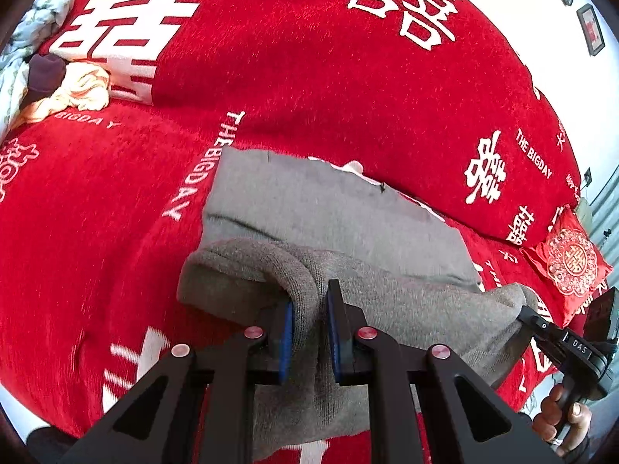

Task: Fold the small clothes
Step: 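Lift the held hem with both tools and fold it toward the collar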

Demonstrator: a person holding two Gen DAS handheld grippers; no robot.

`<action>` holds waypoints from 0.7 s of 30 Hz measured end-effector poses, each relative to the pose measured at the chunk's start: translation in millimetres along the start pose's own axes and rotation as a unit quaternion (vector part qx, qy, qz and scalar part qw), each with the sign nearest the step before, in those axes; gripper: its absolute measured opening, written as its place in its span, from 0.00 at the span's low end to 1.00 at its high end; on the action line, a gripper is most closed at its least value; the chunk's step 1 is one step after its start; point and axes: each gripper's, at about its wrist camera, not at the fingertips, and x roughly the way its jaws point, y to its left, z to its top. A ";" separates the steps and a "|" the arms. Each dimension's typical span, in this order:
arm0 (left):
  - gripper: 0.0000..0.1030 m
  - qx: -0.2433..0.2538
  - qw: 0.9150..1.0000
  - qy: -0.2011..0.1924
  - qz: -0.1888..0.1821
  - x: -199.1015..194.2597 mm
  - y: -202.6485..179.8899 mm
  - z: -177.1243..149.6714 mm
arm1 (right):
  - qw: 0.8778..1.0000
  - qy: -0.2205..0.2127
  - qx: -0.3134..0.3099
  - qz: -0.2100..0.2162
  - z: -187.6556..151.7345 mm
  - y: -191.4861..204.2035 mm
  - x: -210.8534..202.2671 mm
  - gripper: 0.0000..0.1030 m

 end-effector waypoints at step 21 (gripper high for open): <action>0.16 -0.008 0.999 0.028 0.018 62.6 -3.6 53.2 | 0.999 0.012 0.024 -0.020 59.1 -11.3 58.0 0.15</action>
